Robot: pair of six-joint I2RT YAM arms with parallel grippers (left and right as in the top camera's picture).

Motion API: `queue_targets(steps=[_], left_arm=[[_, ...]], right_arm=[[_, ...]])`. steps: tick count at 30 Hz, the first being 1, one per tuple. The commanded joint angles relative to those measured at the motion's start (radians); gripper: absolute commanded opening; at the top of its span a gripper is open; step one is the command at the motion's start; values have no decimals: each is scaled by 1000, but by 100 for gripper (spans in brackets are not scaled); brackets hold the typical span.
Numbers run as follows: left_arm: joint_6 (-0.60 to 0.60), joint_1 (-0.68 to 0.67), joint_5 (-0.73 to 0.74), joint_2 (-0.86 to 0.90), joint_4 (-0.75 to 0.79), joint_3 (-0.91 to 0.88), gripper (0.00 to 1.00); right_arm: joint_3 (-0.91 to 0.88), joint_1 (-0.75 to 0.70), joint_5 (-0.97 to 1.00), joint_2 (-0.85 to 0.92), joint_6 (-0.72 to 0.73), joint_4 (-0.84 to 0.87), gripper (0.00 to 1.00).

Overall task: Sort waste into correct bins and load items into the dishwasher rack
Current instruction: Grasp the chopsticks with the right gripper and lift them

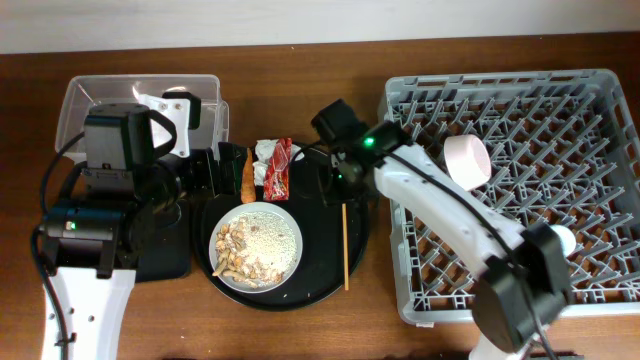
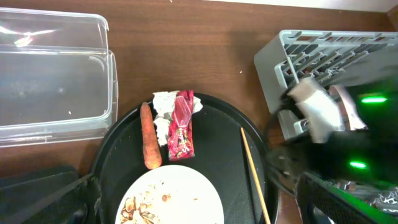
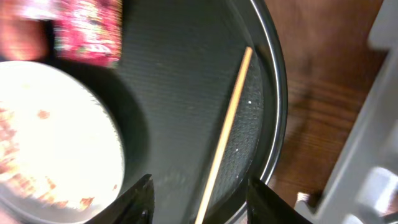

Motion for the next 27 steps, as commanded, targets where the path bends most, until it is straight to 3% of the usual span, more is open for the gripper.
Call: queue_targets(steps=[1, 7, 11, 14, 16, 22, 27], left_arm=[[-9, -3, -3, -2, 2, 12, 99], [-9, -3, -3, -2, 2, 12, 99], [-9, -3, -3, -2, 2, 12, 99], [-9, -3, -3, -2, 2, 12, 99], [-9, -3, -3, -2, 2, 12, 99], [-9, -3, -3, -2, 2, 12, 99], [-9, -3, -3, -2, 2, 12, 99]], right_arm=[[-2, -14, -41, 124, 68, -4, 47], [-2, -14, -73, 254, 68, -35, 44], [-2, -14, -77, 266, 68, -35, 18], [-2, -14, -84, 266, 68, -35, 14], [-2, -14, -100, 266, 68, -37, 4], [31, -27, -95, 209, 9, -60, 4], [91, -78, -66, 3, -84, -63, 4]])
